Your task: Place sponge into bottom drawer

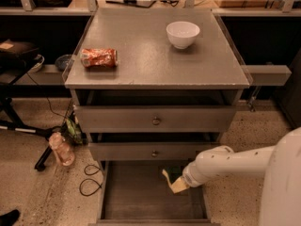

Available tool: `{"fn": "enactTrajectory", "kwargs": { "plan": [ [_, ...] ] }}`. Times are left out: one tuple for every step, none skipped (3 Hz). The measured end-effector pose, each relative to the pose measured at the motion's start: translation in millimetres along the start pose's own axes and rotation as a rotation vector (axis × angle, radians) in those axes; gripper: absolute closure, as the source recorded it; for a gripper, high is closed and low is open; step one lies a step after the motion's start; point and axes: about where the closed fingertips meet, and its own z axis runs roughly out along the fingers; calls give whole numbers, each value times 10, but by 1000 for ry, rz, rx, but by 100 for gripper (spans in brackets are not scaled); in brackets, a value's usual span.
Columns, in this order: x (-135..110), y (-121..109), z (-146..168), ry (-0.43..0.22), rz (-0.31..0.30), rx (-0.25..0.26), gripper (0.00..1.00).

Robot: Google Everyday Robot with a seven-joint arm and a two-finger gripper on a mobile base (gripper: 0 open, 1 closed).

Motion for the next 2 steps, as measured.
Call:
{"fn": "enactTrajectory", "kwargs": {
  "plan": [
    [56, 62, 169, 33, -11, -41, 100],
    [56, 63, 169, 33, -11, -41, 100]
  ]
}}
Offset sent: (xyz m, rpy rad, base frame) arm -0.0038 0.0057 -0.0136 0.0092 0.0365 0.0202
